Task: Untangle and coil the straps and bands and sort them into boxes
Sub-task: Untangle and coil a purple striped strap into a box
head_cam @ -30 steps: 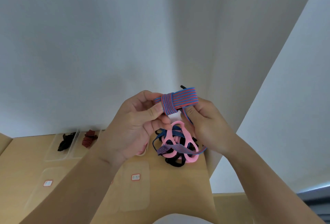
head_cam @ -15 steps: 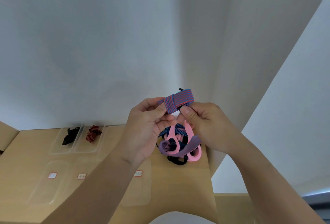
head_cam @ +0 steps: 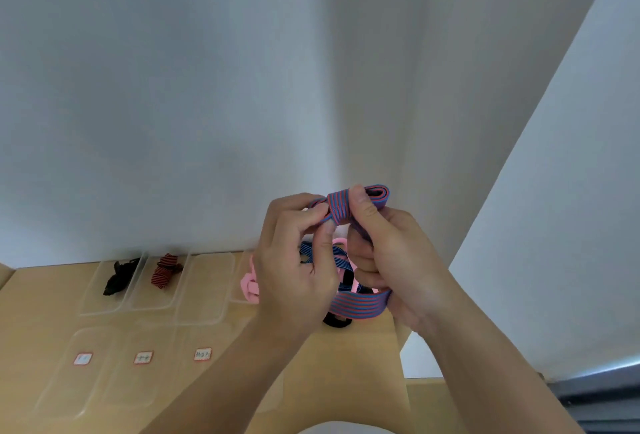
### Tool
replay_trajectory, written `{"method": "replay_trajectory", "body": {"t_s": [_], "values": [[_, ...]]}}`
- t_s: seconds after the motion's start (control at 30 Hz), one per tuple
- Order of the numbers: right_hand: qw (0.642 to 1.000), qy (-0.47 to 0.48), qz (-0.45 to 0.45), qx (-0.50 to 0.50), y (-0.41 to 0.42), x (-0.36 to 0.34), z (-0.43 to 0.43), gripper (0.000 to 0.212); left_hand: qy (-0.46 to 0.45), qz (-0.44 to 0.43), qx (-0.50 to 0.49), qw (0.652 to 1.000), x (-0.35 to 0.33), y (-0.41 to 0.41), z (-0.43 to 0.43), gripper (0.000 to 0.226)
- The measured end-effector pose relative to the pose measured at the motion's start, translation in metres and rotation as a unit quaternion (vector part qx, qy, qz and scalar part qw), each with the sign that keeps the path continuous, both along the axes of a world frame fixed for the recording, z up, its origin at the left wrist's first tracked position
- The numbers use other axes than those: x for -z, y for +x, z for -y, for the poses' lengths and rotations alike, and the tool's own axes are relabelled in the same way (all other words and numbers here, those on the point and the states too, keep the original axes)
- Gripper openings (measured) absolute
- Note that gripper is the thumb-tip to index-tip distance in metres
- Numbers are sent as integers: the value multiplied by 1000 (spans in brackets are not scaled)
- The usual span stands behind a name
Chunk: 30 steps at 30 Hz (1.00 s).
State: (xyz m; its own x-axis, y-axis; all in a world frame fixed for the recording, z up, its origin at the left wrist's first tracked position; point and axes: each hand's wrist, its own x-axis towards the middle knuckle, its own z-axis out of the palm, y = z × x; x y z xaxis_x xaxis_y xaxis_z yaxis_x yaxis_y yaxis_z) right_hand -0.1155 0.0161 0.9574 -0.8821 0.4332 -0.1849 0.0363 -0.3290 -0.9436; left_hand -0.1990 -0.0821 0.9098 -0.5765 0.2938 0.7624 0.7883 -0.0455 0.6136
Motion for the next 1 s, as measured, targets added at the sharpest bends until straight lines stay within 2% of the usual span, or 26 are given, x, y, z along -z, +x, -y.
{"method": "replay_trajectory", "body": {"t_s": [0.07,0.1,0.13,0.17,0.2,0.27,0.3,0.37,0.5,0.6,0.73,0.87,1.0], "values": [[1000,-8,-16,16,-1,1,1,46,-17,-54,5,998,2,-4,2,27],[1000,5,-19,22,0,2,0,46,-26,-45,30,998,0,-4,6,28],[999,28,-21,22,2,2,-2,47,-35,1,75,997,-5,-4,10,28],[998,50,-25,15,4,0,-4,48,-42,87,130,987,-10,-4,15,26],[997,69,-35,0,6,-1,-6,48,-47,201,183,961,-20,-1,19,23],[992,94,-66,-44,9,-2,-8,44,-46,406,247,878,-38,2,23,29],[989,105,-80,-64,10,-3,-8,44,-65,449,256,854,-43,0,23,34],[981,143,-97,-89,10,-4,-7,42,-117,465,256,840,-50,-4,23,38],[976,166,-90,-108,14,-12,-8,32,-96,500,271,817,-61,0,22,33],[974,202,-71,-74,12,-9,-6,19,-59,500,249,827,-56,1,17,32],[989,144,-22,-29,14,-3,0,8,-41,449,184,874,-37,4,15,27],[992,124,-6,-6,18,-4,2,19,-27,378,134,916,-38,12,12,19],[998,53,-13,-6,22,-10,1,30,-32,320,110,940,-44,9,11,19]]}}
